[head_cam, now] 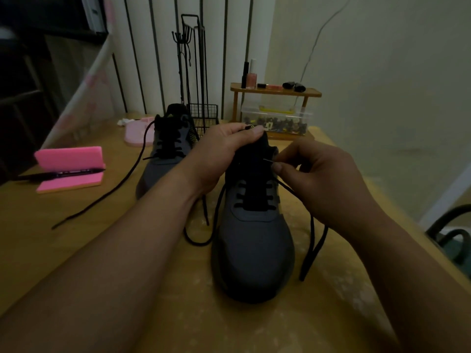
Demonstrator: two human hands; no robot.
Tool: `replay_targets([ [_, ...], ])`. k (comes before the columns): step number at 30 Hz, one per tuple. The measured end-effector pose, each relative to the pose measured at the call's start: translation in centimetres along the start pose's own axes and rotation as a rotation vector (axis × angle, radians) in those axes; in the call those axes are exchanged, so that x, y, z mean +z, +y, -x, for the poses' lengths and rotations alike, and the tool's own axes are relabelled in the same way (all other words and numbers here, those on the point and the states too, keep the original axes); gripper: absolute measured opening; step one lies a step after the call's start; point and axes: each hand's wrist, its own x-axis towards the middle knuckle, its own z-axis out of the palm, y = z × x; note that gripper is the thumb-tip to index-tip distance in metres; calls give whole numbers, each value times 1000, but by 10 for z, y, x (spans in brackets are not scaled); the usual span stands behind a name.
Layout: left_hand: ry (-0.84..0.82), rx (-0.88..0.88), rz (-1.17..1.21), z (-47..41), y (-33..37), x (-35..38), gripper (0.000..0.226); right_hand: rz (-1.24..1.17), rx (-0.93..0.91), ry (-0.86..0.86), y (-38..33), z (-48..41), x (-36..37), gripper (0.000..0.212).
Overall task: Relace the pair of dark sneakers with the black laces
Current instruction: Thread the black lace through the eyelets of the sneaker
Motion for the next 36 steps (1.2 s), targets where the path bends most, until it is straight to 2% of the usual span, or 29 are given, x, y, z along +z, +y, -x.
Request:
replay_targets([
  [9,-8,10,1,1,1,1,26,-13,-45,-76,-1,2,0,15],
  [13,-18,13,-29,1,0,0,26,-161,29,-110,-6,2,6,11],
  [16,-17,9,-28,1,0,-1,36,-285,107,-97,-12,4,10,9],
  [22,-10,24,-62,2,2,0,35,-123,144,-29,-13,2,10,10],
  [29,-24,11,-79,4,4,2,23,-234,225,-167,-13,0,6,12],
  [36,-24,7,-144,3,8,4,25,-326,312,-84,-23,2,16,14],
])
